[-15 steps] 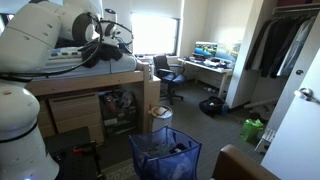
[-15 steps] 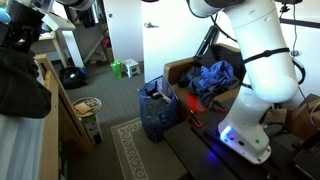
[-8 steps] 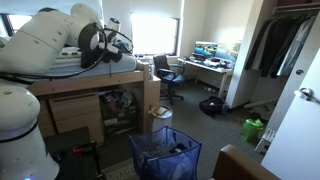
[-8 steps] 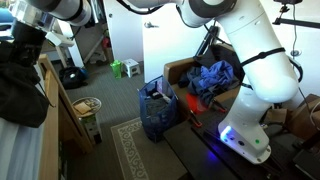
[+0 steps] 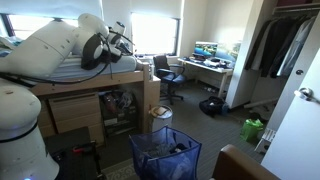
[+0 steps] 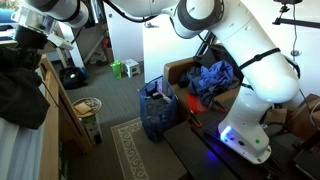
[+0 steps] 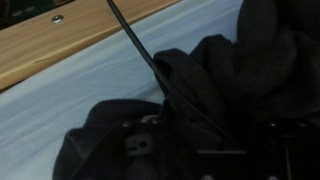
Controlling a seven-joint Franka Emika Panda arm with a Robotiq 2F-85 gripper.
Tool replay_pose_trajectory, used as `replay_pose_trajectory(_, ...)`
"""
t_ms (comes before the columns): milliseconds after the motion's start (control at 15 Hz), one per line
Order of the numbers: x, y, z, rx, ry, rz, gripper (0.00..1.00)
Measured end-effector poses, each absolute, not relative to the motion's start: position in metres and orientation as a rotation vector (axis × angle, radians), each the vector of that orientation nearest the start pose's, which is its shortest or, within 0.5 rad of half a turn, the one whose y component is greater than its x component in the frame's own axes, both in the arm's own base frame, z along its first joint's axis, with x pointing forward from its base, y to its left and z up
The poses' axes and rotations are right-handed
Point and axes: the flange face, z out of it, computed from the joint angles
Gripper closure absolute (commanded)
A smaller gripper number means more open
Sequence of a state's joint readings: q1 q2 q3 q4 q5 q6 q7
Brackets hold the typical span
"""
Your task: Put the brown clothing on the bed in the laundry hamper
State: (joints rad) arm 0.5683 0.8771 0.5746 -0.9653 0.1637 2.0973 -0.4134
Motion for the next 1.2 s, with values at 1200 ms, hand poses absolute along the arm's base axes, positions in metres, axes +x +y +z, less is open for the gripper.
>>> replay_pose_trajectory(1200, 0.487, 0.614, 0.493, -2.131, -1.244, -0.799, 0.99)
